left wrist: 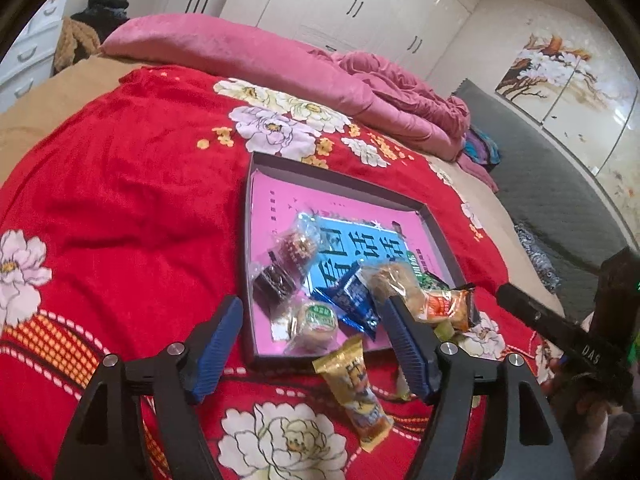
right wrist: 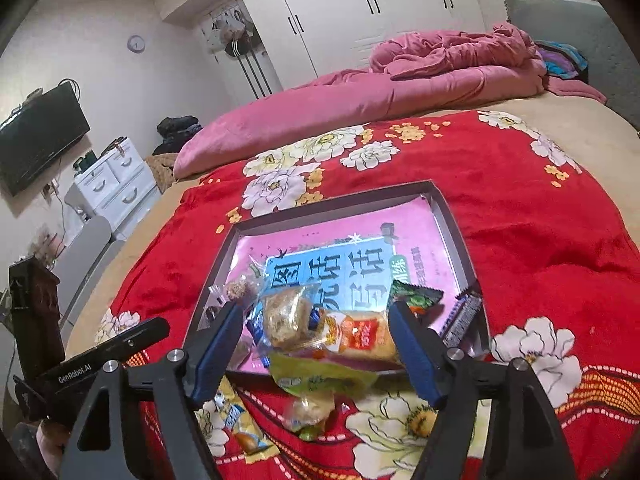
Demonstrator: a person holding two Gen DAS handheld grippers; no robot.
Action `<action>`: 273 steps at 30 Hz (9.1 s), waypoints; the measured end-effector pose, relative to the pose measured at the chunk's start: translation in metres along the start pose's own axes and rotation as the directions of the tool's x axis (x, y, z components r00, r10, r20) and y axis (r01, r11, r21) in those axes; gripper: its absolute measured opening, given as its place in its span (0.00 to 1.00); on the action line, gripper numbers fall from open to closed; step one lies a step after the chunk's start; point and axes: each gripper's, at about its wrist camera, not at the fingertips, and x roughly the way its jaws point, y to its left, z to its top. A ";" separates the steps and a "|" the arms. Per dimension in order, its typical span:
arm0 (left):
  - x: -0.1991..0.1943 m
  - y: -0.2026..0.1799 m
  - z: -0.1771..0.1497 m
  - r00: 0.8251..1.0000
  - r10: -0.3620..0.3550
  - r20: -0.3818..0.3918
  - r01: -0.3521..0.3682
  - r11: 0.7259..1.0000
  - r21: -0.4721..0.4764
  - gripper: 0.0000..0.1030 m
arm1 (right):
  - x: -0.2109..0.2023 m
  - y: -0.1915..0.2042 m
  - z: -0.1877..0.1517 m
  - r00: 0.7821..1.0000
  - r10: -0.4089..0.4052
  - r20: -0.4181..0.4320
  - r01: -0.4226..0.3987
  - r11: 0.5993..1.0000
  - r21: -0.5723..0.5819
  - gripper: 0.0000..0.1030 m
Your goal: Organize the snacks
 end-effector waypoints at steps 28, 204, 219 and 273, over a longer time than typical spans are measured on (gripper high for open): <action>0.022 -0.024 -0.043 0.981 -0.061 -0.182 0.060 0.998 -0.010 0.72 | 0.019 0.006 -0.064 0.984 -0.021 -0.178 0.006 0.997 -0.082 0.73; 0.039 -0.032 0.009 0.998 0.050 0.030 -0.053 0.992 0.113 0.77 | 0.001 -0.007 -0.006 0.992 -0.105 0.076 0.113 0.987 -0.114 0.70; 0.022 -0.041 -0.003 0.995 0.087 0.049 -0.093 0.987 0.128 0.79 | -0.024 -0.004 -0.008 0.961 -0.195 0.195 0.226 0.962 -0.154 0.88; -0.011 -0.077 -0.073 0.971 0.233 -0.047 -0.223 0.962 0.158 0.79 | -0.052 -0.022 -0.068 0.982 -0.183 0.054 0.189 0.970 -0.150 0.95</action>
